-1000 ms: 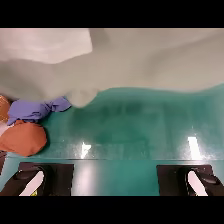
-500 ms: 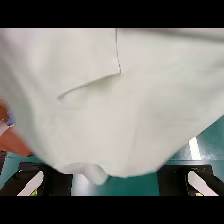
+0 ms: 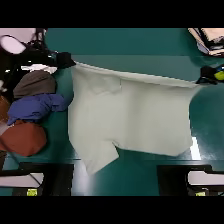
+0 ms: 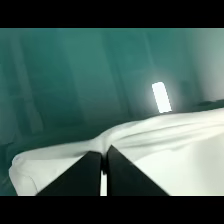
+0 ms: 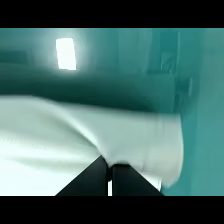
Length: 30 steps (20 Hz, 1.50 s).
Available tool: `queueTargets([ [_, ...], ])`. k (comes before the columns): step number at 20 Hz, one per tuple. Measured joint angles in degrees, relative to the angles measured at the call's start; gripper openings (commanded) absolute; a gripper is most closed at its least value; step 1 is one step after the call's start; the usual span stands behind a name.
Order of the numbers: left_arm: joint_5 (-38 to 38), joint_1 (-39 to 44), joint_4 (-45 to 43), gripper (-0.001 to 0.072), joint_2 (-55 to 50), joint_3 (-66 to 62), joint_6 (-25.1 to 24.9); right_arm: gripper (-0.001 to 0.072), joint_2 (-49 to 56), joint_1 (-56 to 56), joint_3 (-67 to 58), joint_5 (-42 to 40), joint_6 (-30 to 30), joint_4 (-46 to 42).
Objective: Fold the shirts.
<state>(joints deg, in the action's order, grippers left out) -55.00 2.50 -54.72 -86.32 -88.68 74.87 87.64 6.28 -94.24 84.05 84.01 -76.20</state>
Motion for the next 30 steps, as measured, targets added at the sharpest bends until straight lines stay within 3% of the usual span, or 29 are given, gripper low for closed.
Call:
queueTargets([
  [5, 5.7, 0.3, -1.9, 0.0021, -9.9, -9.2, -0.3, 0.0018, 10.0, -0.1, -9.0, -4.3, -0.5, 0.4],
  [8, 1.3, 0.3, -5.4, 0.002, -11.5, -12.2, -0.4, 0.0018, 10.2, -0.2, -8.9, -3.8, -1.2, 0.2],
  [13, -9.7, 0.3, -8.9, 0.0021, -12.4, -9.5, -1.5, 0.0018, 3.5, -1.4, 4.8, -6.3, -1.9, -0.5],
  [18, -14.0, 0.3, -11.7, 0.0024, -12.5, -3.1, -0.3, 0.0019, -2.3, -2.9, 19.8, -11.3, -2.0, 0.1],
  [19, -14.5, 0.3, -12.7, 0.0199, -12.6, -2.3, 0.7, 0.0022, -3.0, -3.1, 22.0, -12.1, -2.0, 0.3],
  [20, -14.9, 0.3, -13.7, 0.0526, -12.6, -1.8, 1.8, 0.0134, -3.7, -3.1, 23.6, -12.8, -2.0, 0.8],
  [21, -15.5, 0.3, -14.8, 0.0525, -12.6, -1.4, 2.9, 0.0318, -4.2, -3.2, 24.9, -13.2, -2.0, 0.8],
  [22, -16.2, 0.2, -15.5, 0.0489, -12.6, -1.2, 3.9, 0.0343, -4.7, -3.2, 25.7, -13.4, -2.0, 0.8],
  [26, -21.2, 0.3, -16.7, 0.0489, -10.6, 0.4, 5.5, 0.0341, -8.6, -1.9, 26.8, -10.5, -2.1, 1.2],
  [30, -22.2, 0.3, -17.0, 0.049, -0.7, 11.1, 6.1, 0.0341, -16.8, 2.6, 30.5, -6.6, -2.1, 1.3],
])
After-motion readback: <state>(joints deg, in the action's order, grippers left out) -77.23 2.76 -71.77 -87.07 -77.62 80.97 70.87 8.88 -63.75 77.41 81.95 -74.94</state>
